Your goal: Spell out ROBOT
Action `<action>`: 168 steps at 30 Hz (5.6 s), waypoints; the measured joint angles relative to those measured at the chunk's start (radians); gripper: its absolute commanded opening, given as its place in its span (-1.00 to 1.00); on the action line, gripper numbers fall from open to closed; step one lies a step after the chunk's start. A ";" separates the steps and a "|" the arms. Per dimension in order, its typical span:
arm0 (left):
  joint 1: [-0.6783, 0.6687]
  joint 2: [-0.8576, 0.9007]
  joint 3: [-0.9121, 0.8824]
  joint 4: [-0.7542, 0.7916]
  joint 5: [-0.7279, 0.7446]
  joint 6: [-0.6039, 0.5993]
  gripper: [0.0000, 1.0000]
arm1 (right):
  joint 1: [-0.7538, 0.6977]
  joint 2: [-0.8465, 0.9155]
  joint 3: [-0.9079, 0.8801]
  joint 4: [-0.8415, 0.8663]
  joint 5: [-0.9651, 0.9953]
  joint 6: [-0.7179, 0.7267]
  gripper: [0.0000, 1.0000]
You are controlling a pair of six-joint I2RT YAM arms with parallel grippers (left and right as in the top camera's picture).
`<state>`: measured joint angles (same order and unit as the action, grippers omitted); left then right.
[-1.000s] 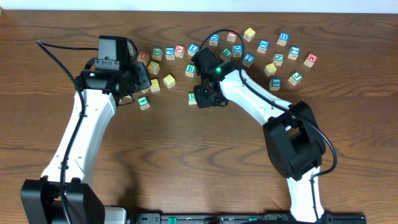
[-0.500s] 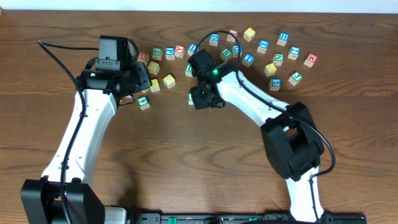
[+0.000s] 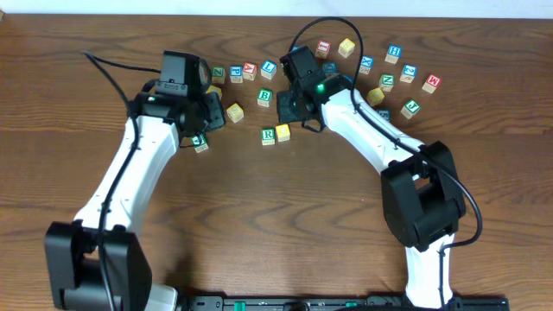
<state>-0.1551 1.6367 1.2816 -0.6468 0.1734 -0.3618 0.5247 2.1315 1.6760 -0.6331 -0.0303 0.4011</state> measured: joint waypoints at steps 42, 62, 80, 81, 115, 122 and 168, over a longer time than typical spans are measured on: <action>-0.080 0.095 -0.002 0.066 0.002 -0.001 -0.49 | -0.024 0.048 0.000 -0.023 -0.052 0.019 -0.88; -0.150 0.230 -0.005 0.124 0.004 -0.008 -0.53 | -0.023 0.016 -0.097 -0.058 -0.052 0.066 -0.96; -0.150 0.230 -0.005 0.166 0.004 -0.008 -0.53 | 0.011 0.016 -0.100 -0.054 -0.052 0.074 -0.95; -0.150 0.230 -0.005 0.166 0.004 -0.008 -0.53 | 0.012 0.016 -0.100 -0.054 -0.052 0.077 -0.95; -0.150 0.287 -0.005 0.174 0.004 -0.004 -0.61 | 0.027 0.016 -0.101 -0.115 -0.053 0.108 -0.89; -0.150 0.287 -0.005 0.174 0.004 -0.004 -0.61 | 0.049 0.016 -0.101 -0.122 -0.069 0.111 -0.89; -0.124 0.287 -0.005 0.186 0.034 0.062 -0.63 | -0.003 0.016 -0.101 0.007 -0.047 0.111 -0.78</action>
<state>-0.2790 1.9240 1.2766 -0.4606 0.2070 -0.3000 0.5213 2.1471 1.5749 -0.6262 -0.0772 0.5117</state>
